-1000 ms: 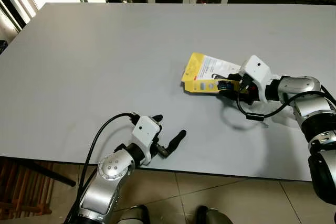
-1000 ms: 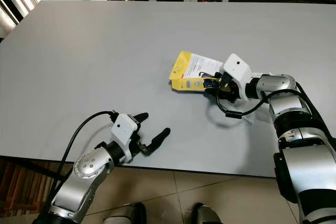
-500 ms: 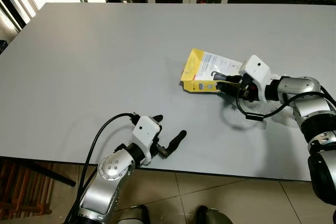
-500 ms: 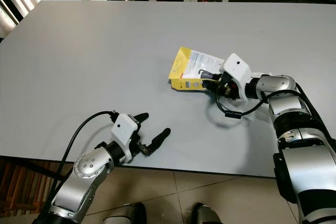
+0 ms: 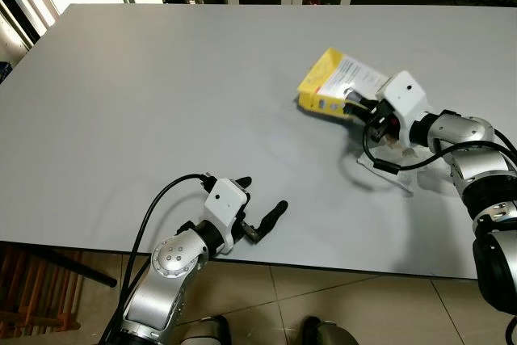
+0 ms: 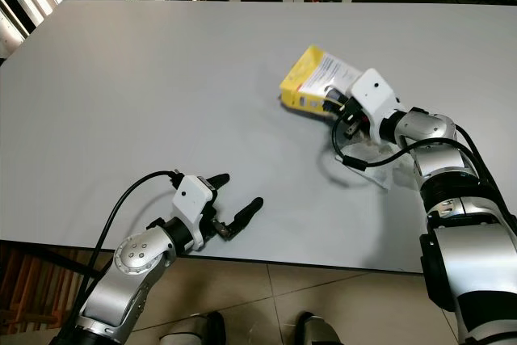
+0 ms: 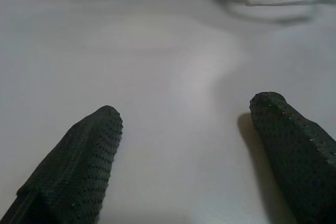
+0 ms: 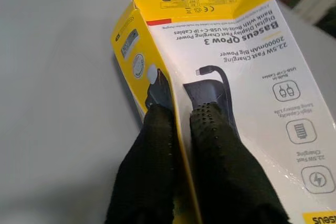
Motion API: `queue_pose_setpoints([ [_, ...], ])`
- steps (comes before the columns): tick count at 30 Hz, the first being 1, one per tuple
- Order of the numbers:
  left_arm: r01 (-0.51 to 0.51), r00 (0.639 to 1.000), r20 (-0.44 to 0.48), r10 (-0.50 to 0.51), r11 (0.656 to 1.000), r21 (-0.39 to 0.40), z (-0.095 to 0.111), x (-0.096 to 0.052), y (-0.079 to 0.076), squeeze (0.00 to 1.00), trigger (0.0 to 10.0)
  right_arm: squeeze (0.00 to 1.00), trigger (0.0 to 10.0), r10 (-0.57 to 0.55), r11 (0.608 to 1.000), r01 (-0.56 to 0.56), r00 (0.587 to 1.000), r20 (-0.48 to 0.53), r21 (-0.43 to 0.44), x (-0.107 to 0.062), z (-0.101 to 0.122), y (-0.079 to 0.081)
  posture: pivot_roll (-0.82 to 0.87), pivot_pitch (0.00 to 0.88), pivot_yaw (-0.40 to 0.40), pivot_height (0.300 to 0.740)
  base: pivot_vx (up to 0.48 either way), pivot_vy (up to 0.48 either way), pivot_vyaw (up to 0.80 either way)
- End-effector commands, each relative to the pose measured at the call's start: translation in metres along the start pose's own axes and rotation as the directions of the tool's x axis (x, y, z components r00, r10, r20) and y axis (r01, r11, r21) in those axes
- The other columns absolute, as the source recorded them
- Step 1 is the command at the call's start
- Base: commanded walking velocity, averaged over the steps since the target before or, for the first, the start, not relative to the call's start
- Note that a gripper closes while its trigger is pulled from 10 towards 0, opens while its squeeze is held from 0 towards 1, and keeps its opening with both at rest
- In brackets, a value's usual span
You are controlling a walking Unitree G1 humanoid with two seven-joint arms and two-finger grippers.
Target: Picking trash to rubbish bin
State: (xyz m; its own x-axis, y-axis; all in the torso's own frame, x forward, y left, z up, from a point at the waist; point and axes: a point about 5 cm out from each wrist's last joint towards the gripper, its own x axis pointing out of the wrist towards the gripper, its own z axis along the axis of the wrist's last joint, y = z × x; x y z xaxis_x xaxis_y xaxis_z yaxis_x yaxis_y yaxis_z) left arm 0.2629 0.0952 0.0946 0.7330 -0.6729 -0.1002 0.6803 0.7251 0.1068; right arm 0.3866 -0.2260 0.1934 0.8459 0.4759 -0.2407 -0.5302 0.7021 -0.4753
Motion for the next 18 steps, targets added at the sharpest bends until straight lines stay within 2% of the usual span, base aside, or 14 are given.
queue_pose_setpoints([
  [1,0.006,1.000,-0.020,-0.006,1.000,0.007,-0.003,-0.001,-0.001,0.00,10.0,0.00,0.0,-0.057,0.998,0.057,0.998,0.040,-0.010,0.001,0.009,-0.007,0.02,0.186,0.061,0.740,0.000,0.000,0.00],
  [5,0.004,1.000,-0.022,-0.004,1.000,0.012,-0.003,0.000,-0.001,0.00,10.0,0.00,0.0,-0.201,0.978,0.205,0.973,0.114,-0.026,-0.001,0.026,-0.021,0.02,0.183,0.062,0.740,0.000,0.000,0.00],
  [10,0.003,1.000,-0.022,-0.003,1.000,0.019,-0.003,0.000,-0.001,0.00,10.0,0.00,0.0,-0.294,0.950,0.306,0.942,0.159,-0.058,-0.003,0.036,-0.029,0.02,0.183,0.062,0.740,0.000,0.000,0.00],
  [13,0.002,1.000,-0.023,-0.001,1.000,0.023,-0.003,0.000,-0.001,0.00,10.0,0.00,0.0,-0.361,0.920,0.384,0.910,0.204,-0.085,-0.005,0.046,-0.035,0.02,0.183,0.062,0.740,0.000,0.000,0.00],
  [18,-0.017,1.000,-0.020,0.017,0.999,0.042,-0.002,0.001,0.000,0.00,10.0,0.00,0.0,-0.440,0.876,0.478,0.848,0.296,-0.067,-0.008,0.066,-0.044,0.01,0.182,0.061,0.740,0.000,0.000,0.00],
])
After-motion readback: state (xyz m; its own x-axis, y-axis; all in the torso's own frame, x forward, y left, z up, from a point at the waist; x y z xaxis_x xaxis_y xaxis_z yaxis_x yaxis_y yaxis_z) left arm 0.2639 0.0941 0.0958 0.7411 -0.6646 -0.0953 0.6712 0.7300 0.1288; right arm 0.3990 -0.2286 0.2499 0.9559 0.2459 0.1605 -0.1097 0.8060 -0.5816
